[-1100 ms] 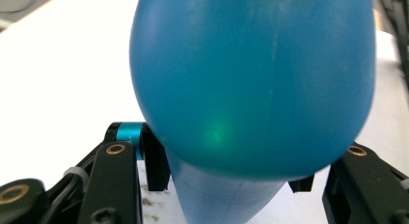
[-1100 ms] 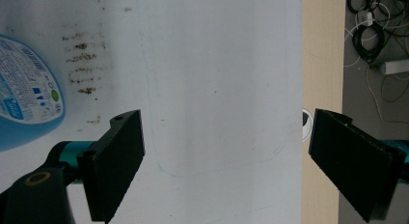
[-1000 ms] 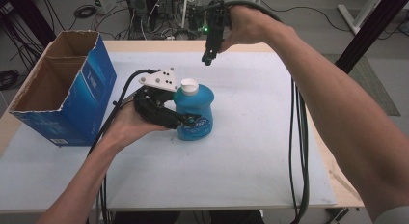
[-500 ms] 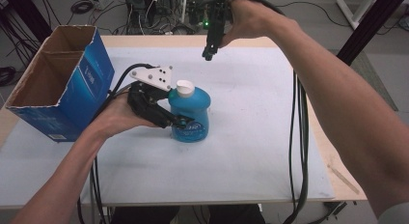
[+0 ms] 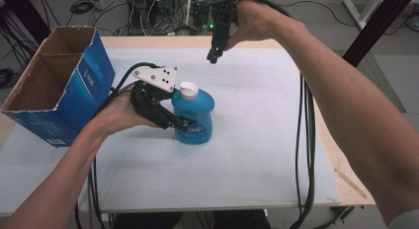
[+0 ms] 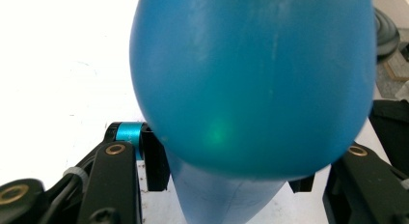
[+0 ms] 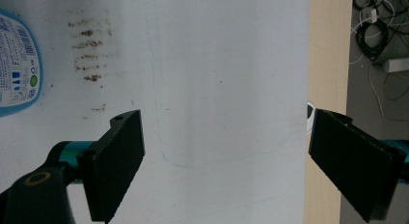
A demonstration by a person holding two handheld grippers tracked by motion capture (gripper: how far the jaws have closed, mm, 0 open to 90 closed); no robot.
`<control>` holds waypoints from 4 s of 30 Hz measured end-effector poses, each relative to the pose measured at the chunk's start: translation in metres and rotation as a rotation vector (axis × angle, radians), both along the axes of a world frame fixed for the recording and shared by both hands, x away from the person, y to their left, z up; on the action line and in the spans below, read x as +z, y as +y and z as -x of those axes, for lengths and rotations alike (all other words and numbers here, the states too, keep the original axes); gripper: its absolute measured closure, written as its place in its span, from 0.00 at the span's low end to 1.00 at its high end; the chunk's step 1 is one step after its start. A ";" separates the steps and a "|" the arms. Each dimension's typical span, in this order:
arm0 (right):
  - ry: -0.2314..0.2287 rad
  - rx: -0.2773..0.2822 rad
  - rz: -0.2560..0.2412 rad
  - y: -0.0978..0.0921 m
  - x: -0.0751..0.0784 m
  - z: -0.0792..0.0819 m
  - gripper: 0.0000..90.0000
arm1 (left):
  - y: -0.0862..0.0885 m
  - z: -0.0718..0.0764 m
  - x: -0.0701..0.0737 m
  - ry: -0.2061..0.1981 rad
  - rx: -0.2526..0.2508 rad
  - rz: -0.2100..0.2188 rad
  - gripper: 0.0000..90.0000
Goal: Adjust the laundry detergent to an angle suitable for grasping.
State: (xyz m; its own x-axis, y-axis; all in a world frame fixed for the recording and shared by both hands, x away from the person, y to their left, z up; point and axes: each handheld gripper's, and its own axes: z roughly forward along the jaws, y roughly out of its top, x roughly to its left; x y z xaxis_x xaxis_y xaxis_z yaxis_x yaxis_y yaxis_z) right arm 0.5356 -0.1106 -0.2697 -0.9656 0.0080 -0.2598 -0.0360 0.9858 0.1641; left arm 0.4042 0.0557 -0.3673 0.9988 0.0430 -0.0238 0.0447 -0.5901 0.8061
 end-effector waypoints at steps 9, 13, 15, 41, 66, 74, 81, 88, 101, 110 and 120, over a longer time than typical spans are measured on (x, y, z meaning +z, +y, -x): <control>-0.004 0.000 -0.002 -0.001 0.001 0.001 0.13 | 0.001 0.001 -0.001 0.000 0.002 0.002 0.50; -0.005 0.006 -0.002 0.000 0.002 0.002 0.13 | 0.001 0.001 0.000 0.000 0.007 -0.005 0.50; -0.006 0.006 -0.002 0.000 0.002 0.002 0.13 | 0.000 0.002 0.000 0.006 0.010 -0.003 0.49; -0.010 0.013 0.019 0.002 0.001 0.004 0.13 | 0.001 0.005 0.003 0.001 0.049 -0.053 0.34; -0.021 0.006 0.026 -0.002 0.001 0.009 0.13 | 0.009 0.022 0.037 -0.086 0.135 -0.236 0.14; -0.023 -0.006 0.026 -0.009 0.004 0.012 0.13 | 0.022 0.033 0.059 -0.119 0.199 -0.395 0.11; -0.017 -0.008 0.020 -0.013 0.008 0.017 0.13 | 0.036 0.050 0.085 -0.108 0.151 -0.609 0.09; -0.005 -0.019 0.003 -0.018 0.015 0.021 0.13 | 0.045 0.061 0.108 -0.090 0.141 -0.723 0.09; 0.003 -0.046 0.009 -0.037 0.012 0.026 0.13 | 0.050 0.070 0.133 -0.050 0.130 -0.873 0.09; -0.005 -0.043 0.005 -0.038 0.015 0.030 0.13 | 0.056 0.073 0.137 -0.040 0.156 -0.877 0.09; 0.004 -0.052 0.001 -0.042 0.011 0.030 0.13 | 0.055 0.071 0.137 -0.037 0.142 -0.879 0.09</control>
